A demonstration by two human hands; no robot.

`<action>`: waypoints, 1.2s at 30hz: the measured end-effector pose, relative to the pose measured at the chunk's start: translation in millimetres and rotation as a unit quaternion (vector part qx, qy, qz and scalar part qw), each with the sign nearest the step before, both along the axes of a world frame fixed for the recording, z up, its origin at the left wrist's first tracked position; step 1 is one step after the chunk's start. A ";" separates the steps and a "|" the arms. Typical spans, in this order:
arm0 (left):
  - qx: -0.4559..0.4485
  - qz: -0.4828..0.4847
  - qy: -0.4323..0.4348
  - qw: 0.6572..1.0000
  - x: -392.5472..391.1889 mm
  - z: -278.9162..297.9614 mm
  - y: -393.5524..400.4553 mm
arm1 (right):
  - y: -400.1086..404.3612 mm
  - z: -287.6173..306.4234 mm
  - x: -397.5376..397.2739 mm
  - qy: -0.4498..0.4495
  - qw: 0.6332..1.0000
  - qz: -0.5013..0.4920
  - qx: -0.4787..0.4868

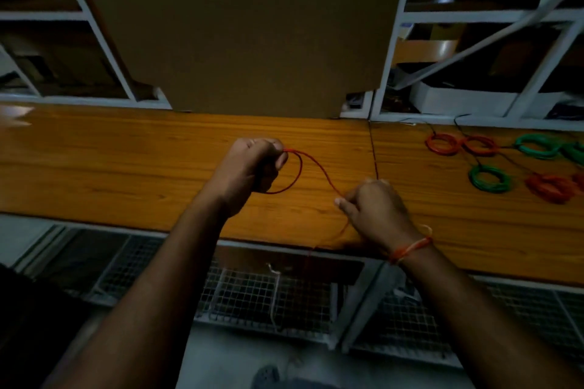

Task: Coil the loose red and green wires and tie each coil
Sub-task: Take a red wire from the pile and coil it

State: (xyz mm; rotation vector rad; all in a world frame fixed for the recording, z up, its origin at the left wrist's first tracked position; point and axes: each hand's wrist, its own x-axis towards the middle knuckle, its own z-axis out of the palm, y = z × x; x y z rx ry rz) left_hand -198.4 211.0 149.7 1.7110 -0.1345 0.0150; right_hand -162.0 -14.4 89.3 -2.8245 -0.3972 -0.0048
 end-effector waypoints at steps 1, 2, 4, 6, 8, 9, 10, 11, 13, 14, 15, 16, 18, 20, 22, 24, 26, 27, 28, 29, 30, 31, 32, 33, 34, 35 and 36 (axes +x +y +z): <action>0.004 -0.003 -0.004 1.000 -10.7 -1.2 -12.7 | -8.3 -0.6 -4.3 -0.004 1.000 -0.014 0.004; 0.009 -0.003 -0.007 1.000 -27.9 -3.8 -33.3 | -25.0 -1.3 -14.0 -0.002 1.000 -0.016 -0.006; 0.019 -0.019 -0.008 1.000 -57.0 -6.4 -71.0 | -52.7 -5.3 -25.3 -0.005 0.999 -0.001 -0.032; 0.045 -0.041 -0.005 0.998 -79.9 -12.9 -99.0 | -74.1 -12.0 -32.1 -0.008 0.999 -0.006 -0.053; 0.072 -0.056 0.006 0.996 -105.1 -16.0 -124.7 | -93.4 -14.5 -45.6 -0.009 0.997 -0.019 -0.076; 0.080 -0.060 0.010 0.995 -117.5 -14.1 -137.5 | -102.2 -14.9 -51.0 -0.015 0.996 -0.023 -0.086; 0.086 -0.063 0.012 0.994 -126.1 -12.0 -146.7 | -106.8 -14.8 -53.5 -0.032 0.994 -0.029 -0.096; 0.093 -0.064 0.010 0.994 -133.5 -9.8 -154.5 | -109.9 -12.4 -57.3 -0.056 0.994 -0.046 -0.084; 0.096 -0.057 0.003 0.994 -147.0 -2.7 -169.5 | -114.8 -3.9 -67.7 -0.095 0.991 -0.095 0.000; 0.096 -0.052 0.000 0.994 -153.2 2.0 -175.8 | -117.5 -3.6 -74.0 -0.123 0.984 -0.105 0.069; 0.096 -0.047 -0.005 0.994 -156.7 6.2 -179.1 | -119.7 -5.0 -78.2 -0.124 0.971 -0.105 0.176; 0.097 -0.044 -0.008 0.994 -159.7 10.1 -181.0 | -123.5 -7.3 -82.5 -0.103 0.948 -0.083 0.290; 0.105 -0.045 -0.007 0.993 -167.2 17.1 -183.6 | -139.1 -17.0 -90.2 0.003 0.928 0.003 0.374; 0.170 -0.043 -0.008 0.985 -170.4 19.2 -185.5 | -159.5 -23.6 -90.6 0.114 0.954 0.072 0.267; 0.295 -0.046 0.008 0.954 -168.9 13.2 -189.3 | -174.4 -24.6 -86.7 0.127 0.985 0.026 0.112; 0.330 -0.067 0.026 0.941 -169.2 3.4 -199.2 | -172.0 -25.7 -79.1 0.029 0.994 -0.086 0.065; 0.279 -0.089 0.018 0.956 -175.8 0.4 -211.6 | -155.1 -24.8 -88.6 -0.068 0.974 -0.125 0.177; 0.245 -0.093 0.008 0.965 -180.0 1.7 -215.0 | -146.6 -25.5 -96.7 -0.074 0.965 -0.062 0.246; 0.218 -0.090 -0.003 0.972 -183.8 4.8 -214.6 | -140.0 -28.7 -101.8 -0.022 0.959 0.073 0.274; 0.204 -0.086 -0.012 0.975 -188.1 8.9 -211.9 | -139.6 -27.5 -110.1 0.080 0.943 0.199 0.256; 0.209 -0.082 -0.019 0.974 -190.8 12.8 -207.5 | -146.3 -23.6 -118.2 0.208 0.914 0.294 0.188; 0.233 -0.077 -0.022 0.969 -191.5 15.7 -202.5 | -152.4 -19.4 -116.4 0.277 0.899 0.326 0.092; 0.279 -0.073 -0.019 0.957 -192.1 17.5 -197.2 | -154.7 -20.2 -110.3 0.283 0.911 0.299 0.029; 0.326 -0.073 -0.011 0.942 -189.3 18.3 -194.5 | -156.0 -21.4 -98.5 0.239 0.950 0.199 0.014; 0.355 -0.069 0.001 0.932 -186.5 18.4 -193.7 | -154.3 -22.5 -86.1 0.164 0.983 0.084 0.030; 0.367 -0.068 0.009 0.928 -185.6 17.1 -195.3 | -148.9 -23.7 -86.7 0.063 0.996 -0.007 0.060; 0.362 -0.066 -0.005 0.930 -191.6 23.7 -193.6 | -135.2 -18.6 -101.8 -0.051 0.993 -0.040 0.096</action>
